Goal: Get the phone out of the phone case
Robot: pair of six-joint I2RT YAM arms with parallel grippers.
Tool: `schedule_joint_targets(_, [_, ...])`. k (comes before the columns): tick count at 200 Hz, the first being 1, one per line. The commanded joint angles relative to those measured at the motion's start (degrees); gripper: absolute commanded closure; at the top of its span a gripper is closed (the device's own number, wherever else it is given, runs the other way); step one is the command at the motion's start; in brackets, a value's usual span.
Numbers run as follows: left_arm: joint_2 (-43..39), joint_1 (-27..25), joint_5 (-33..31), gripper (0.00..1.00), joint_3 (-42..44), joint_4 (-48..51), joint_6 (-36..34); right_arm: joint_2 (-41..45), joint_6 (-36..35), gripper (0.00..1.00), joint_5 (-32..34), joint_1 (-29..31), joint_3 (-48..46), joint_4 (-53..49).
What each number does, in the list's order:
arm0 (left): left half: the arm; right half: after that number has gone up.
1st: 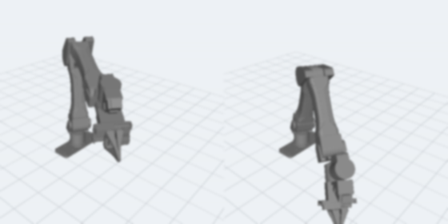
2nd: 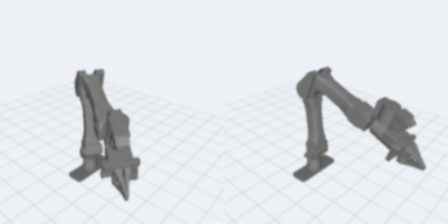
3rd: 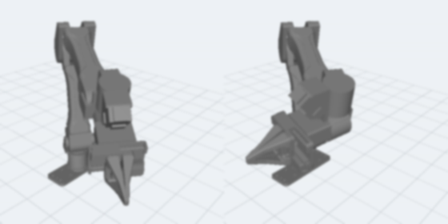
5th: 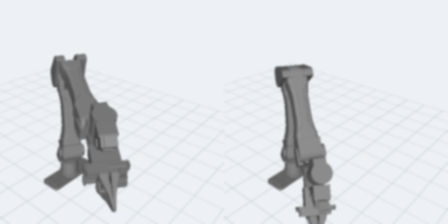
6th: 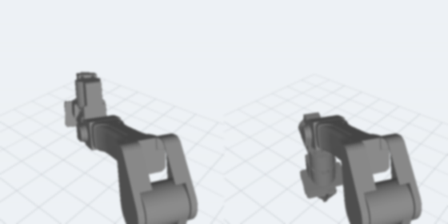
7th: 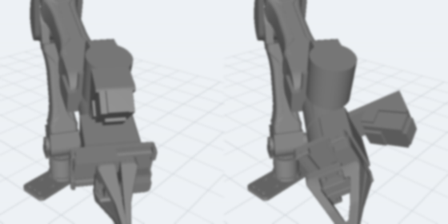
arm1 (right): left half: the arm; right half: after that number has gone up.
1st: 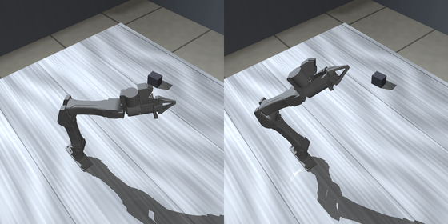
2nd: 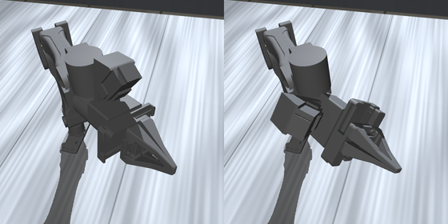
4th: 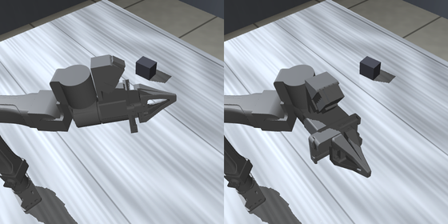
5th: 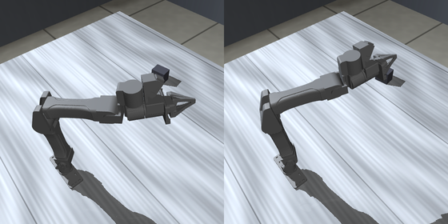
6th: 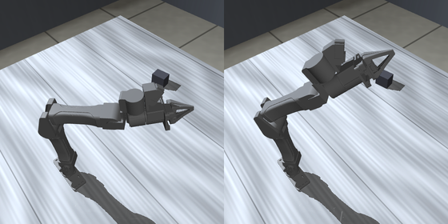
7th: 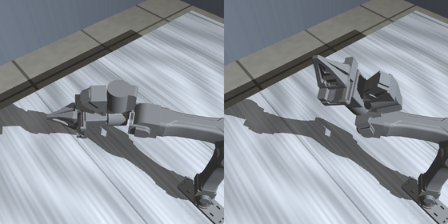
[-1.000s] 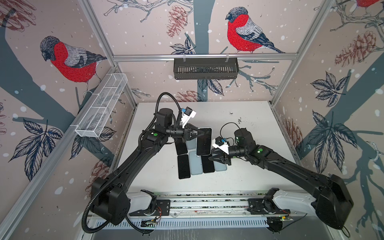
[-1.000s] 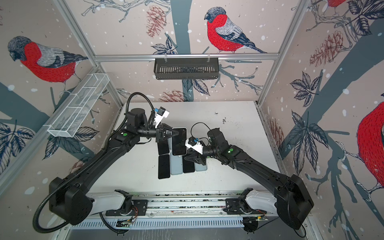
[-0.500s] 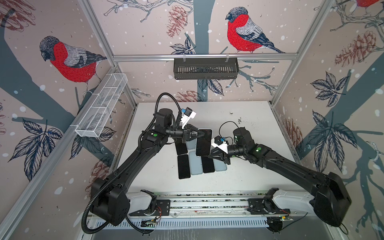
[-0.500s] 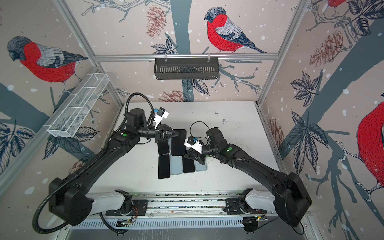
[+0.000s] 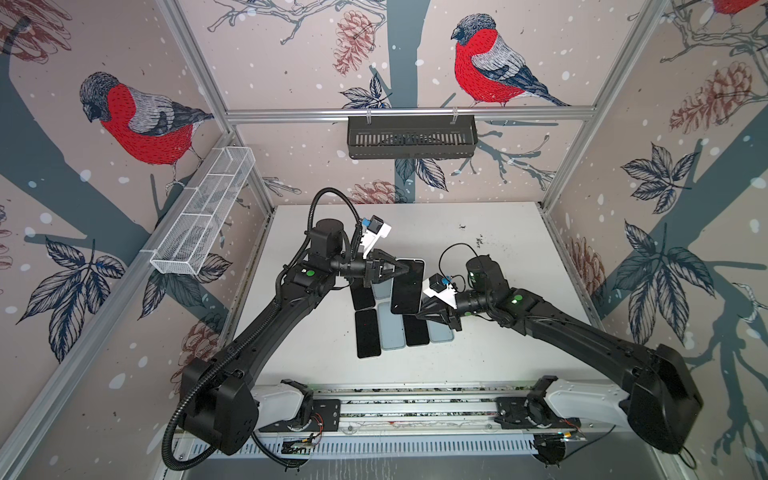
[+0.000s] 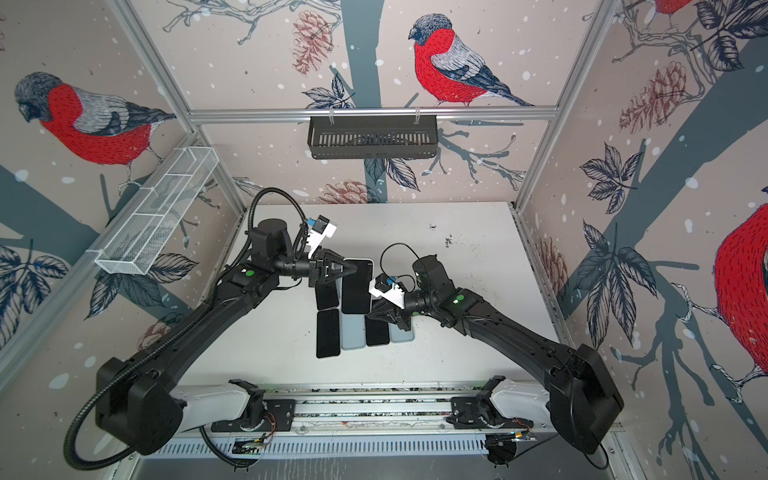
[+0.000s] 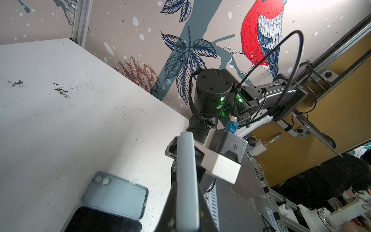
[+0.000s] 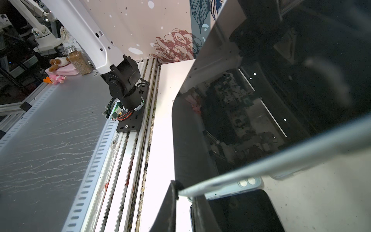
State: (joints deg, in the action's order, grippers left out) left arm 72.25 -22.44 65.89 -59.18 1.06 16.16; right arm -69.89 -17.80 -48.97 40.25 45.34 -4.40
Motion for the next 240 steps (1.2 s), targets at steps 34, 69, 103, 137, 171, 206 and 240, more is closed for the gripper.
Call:
schedule_joint_targets(34, [-0.6, 0.0, -0.9, 1.0, 0.7, -5.0, 1.0, 0.1, -0.7, 0.72, -4.2, 0.3, 0.0, 5.2])
schedule_joint_targets(69, [-0.8, -0.1, -1.1, 1.0, 0.9, -6.2, 1.8, -0.2, -1.0, 0.8, -4.5, 0.4, 0.0, 5.0])
schedule_joint_targets(103, [-0.7, -0.1, -1.4, 1.0, 1.7, -9.7, 4.4, -0.3, -1.9, 0.99, -5.3, 0.4, 0.1, 5.0])
schedule_joint_targets(137, [-0.4, -0.3, -2.4, 1.0, 3.7, -13.1, 6.8, 0.1, -3.5, 1.0, -4.8, 0.4, -0.3, 5.6])
schedule_joint_targets(171, [0.8, -0.3, -3.3, 1.0, 3.7, -16.1, 10.5, -0.2, -9.6, 1.0, -3.5, 0.4, 0.5, 4.6])
schedule_joint_targets(206, [1.7, -0.8, -4.2, 1.0, 2.5, -17.9, 13.6, -0.3, -15.3, 1.0, -0.8, 0.5, 1.7, 8.8])
schedule_joint_targets(240, [2.8, -1.4, -5.3, 1.0, 2.4, -16.6, 13.9, -1.2, -18.4, 1.0, 6.3, 0.9, 2.4, 13.8])
